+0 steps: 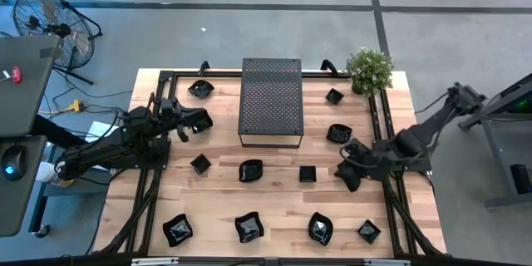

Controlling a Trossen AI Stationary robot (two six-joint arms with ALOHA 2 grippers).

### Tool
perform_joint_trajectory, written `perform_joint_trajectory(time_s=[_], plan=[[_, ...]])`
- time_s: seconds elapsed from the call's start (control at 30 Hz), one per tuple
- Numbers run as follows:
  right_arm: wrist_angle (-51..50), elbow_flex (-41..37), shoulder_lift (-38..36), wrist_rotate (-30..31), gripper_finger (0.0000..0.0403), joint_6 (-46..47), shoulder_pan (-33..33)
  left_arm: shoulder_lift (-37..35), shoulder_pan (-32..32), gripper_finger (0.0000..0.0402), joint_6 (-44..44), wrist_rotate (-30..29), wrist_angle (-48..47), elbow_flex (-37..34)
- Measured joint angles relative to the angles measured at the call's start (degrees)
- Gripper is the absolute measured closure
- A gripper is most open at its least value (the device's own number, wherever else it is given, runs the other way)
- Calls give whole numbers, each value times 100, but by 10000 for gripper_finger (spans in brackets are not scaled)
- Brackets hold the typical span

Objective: Pick & Place Mini shaped plates
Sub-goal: Put the square plate on the shelf

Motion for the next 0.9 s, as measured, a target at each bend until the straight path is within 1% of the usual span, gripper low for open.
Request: perform_joint_trajectory(time_s=[0.07,0.17,0.27,0.37,0.57,0.67,0.8,0.9], plan=[[551,-392,68,134,350,488,53,0,0,401,-2,-19,4,-1],[1464,-891,336,252,321,774,-38,0,0,401,-2,-24,7,-1],[1983,-1057,839,54,306,956,-359,0,0,401,-17,-29,12,-1],[2005,-937,1458,-198,306,1084,-714,0,0,401,-260,-29,31,-1],[2025,-741,2452,-679,308,1139,-1194,0,0,401,-303,15,26,-1],[2029,-736,2757,-751,308,1289,-1272,0,0,401,-293,4,26,-1],[2113,-736,2982,-752,310,1316,-1320,0,0,401,-293,26,26,-1],[2111,-736,3119,-742,319,1328,-1322,0,0,401,-293,28,26,-1]])
